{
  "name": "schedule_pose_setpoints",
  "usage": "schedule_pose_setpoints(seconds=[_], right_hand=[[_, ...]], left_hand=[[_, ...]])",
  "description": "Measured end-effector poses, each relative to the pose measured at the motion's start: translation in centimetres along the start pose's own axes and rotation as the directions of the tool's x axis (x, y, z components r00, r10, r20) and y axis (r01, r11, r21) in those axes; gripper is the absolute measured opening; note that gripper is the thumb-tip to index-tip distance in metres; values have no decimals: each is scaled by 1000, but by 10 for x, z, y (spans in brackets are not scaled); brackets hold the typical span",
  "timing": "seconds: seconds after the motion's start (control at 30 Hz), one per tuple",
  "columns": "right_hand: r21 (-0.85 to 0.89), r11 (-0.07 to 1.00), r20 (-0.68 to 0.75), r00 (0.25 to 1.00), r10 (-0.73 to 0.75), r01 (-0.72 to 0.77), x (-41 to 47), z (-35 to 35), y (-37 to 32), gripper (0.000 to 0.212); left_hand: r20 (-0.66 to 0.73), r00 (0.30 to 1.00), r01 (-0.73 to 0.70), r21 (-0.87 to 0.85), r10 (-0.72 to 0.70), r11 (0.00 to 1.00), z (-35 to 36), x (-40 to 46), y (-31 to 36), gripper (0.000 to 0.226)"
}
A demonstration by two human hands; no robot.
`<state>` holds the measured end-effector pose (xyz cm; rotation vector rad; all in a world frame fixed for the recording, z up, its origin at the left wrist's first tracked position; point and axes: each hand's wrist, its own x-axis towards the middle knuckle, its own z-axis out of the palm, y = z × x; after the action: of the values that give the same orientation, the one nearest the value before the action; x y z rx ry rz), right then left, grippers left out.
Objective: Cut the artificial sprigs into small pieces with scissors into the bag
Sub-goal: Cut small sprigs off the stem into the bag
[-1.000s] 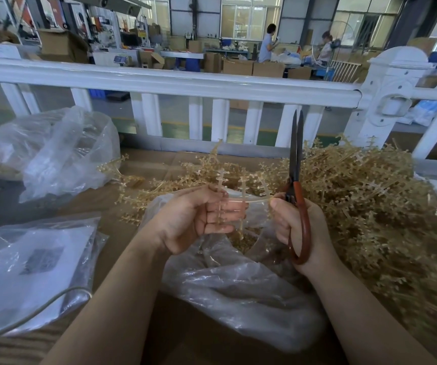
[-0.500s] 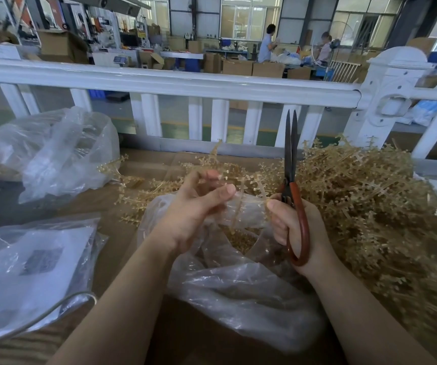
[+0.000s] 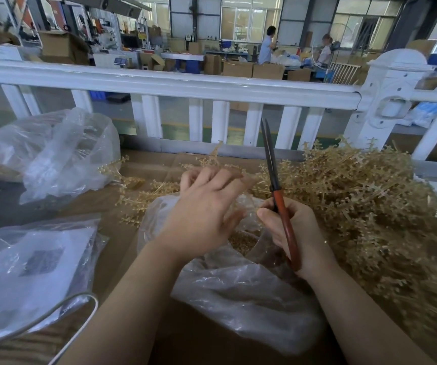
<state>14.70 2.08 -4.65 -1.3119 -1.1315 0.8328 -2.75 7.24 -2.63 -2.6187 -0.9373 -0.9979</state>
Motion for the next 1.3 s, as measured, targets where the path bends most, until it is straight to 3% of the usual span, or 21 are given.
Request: schedule_pose_setpoints(seconds=[0.1, 0.17, 0.23, 0.3, 0.37, 0.4, 0.47, 0.53, 0.6, 0.7, 0.77, 0.9, 1.0, 1.17, 1.3], right_hand=[[-31, 1000, -21, 1000, -1, 0, -1, 2, 0, 37], [-17, 1000, -66, 998, 10, -11, 0, 3, 0, 35], [44, 999, -108, 994, 10, -5, 0, 3, -1, 31], [99, 995, -140, 990, 1, 13, 0, 1, -2, 27], [149, 989, -159, 987, 8, 16, 0, -2, 0, 22], [163, 986, -158, 987, 12, 14, 0, -3, 1, 19], [142, 990, -138, 990, 10, 10, 0, -4, 2, 15], [85, 996, -110, 994, -11, 20, -2, -3, 3, 11], [34, 999, -86, 996, -37, 40, -3, -2, 3, 11], [-15, 998, -65, 996, -66, 65, -5, -1, 2, 13], [-18, 998, -55, 996, -65, 65, -5, 0, 1, 14], [-11, 998, -52, 997, -64, 63, -6, 0, 0, 12], [5, 999, -51, 998, -48, 48, -6, 0, -1, 9], [-54, 997, -39, 997, -65, 62, -6, 0, 0, 14], [-25, 998, -21, 998, -53, 52, -8, 2, -1, 30]], left_hand=[[-47, 997, -61, 60, 64, 996, 1, 1, 6, 23], [-121, 992, -10, 100, 22, 995, 4, 3, 9, 11], [-195, 974, 123, 12, -118, 992, 7, 3, 12, 11], [-229, 890, 333, -264, -394, 905, 5, 5, 13, 9], [-124, 736, 516, -534, -666, 669, 4, 7, 11, 11], [-27, 654, 553, -665, -756, 502, 3, 7, 8, 11], [184, 533, 501, -855, -826, 133, 1, 9, 5, 13], [339, 480, 414, -901, -809, -132, -1, 9, 3, 15], [446, 455, 357, -884, -771, -301, -1, 10, 5, 13], [562, 420, 339, -826, -713, -451, 2, 10, 8, 14], [597, 410, 361, -800, -689, -478, 5, 9, 11, 18], [564, 469, 406, -821, -679, -402, 12, 9, 16, 20], [501, 514, 364, -862, -696, -352, 16, 9, 17, 36], [321, 671, 377, -924, -668, -65, 17, 7, 23, 29], [234, 760, 358, -929, -606, 91, 20, 5, 29, 24]])
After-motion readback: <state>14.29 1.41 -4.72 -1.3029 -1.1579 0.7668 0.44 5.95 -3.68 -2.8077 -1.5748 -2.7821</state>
